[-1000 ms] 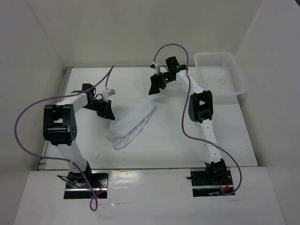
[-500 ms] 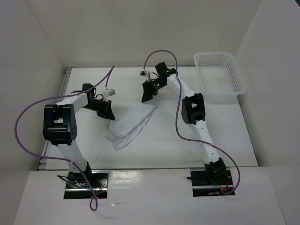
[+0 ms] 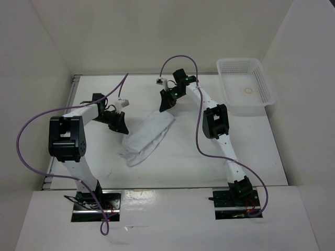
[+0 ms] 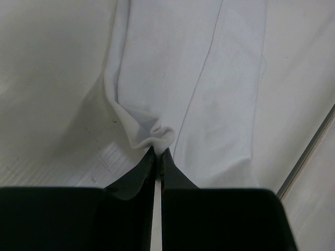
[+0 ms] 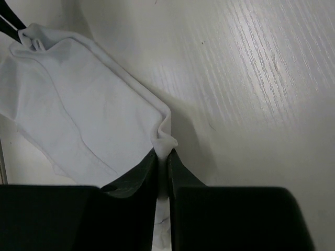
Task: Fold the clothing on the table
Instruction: Flatten the skirt out
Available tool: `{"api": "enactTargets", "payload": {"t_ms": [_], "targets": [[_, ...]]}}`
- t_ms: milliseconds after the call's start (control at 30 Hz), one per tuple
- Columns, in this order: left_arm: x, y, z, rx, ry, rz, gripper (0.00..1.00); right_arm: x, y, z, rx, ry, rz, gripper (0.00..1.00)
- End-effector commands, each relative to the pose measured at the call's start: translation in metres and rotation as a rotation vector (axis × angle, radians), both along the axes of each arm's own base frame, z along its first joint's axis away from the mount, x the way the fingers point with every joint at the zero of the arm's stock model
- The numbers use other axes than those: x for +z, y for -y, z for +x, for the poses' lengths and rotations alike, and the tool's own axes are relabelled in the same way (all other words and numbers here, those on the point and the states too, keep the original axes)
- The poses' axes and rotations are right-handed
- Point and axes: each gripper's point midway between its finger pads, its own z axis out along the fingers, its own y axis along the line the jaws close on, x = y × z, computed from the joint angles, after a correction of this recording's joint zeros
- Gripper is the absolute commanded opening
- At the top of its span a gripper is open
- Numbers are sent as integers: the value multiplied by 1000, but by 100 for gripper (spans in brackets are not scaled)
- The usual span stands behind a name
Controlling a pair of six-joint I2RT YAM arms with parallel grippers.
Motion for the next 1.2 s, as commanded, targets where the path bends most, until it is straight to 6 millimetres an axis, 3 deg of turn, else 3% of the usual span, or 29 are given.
{"api": "enactTargets", "payload": {"t_ms": [0,33,133,167,233,267,333,367,433,467,500,567,667,700,733,767,800,833,867,900,933,967,1000,1033,1067,1167], "targets": [[6,8,0,-44,40,-11,4,27,-3,9,-17,70,2,12],[6,8,0,-44,41,-11,4,33,-2,11,-24,89,-5,5],[19,11,3,-53,63,-10,4,46,3,13,-61,107,-30,0],[21,11,5,-53,65,-9,4,69,2,15,-68,147,-9,0],[44,12,10,-56,119,-16,3,80,8,11,-84,160,-31,0],[49,12,8,-56,122,-15,2,111,10,10,-92,218,-12,0],[77,11,16,-47,206,-5,2,134,15,7,-116,253,-20,0],[91,9,17,-34,238,9,1,158,18,5,-125,299,-7,0],[110,14,19,-42,294,28,0,179,22,-2,-132,315,-9,0],[129,12,23,-26,348,44,0,185,25,-3,-140,320,-19,0],[140,16,23,-29,376,48,0,211,23,-8,-141,367,-2,0],[168,19,23,-28,440,52,0,227,27,-26,-129,361,-18,0],[194,22,22,-36,488,49,0,243,26,-38,-141,413,-40,0],[204,24,20,-31,501,36,0,245,26,-43,-142,419,-50,0],[215,28,17,-41,524,33,0,264,25,-53,-137,454,-27,0],[223,32,12,-52,549,29,0,270,21,-61,-131,472,-28,0],[232,32,10,-52,569,29,0,265,23,-67,-136,466,-59,0],[238,36,5,-58,571,22,0,286,18,-84,-127,519,-42,0],[250,39,0,-65,607,24,0,292,16,-91,-130,546,-45,0],[256,39,-5,-65,617,23,0,283,19,-98,-139,541,-90,0],[265,41,-14,-73,641,19,0,305,18,-116,-126,594,-63,0],[271,40,-18,-72,660,18,0,308,23,-120,-134,605,-63,0],[276,42,-24,-80,669,6,0,299,27,-126,-128,583,-81,0],[287,41,-32,-79,704,4,0,313,37,-135,-140,619,-76,0],[288,42,-40,-97,705,-2,0,305,43,-140,-136,611,-98,0],[297,47,-65,-151,740,-38,0,318,59,-163,-126,653,-86,0]]}}
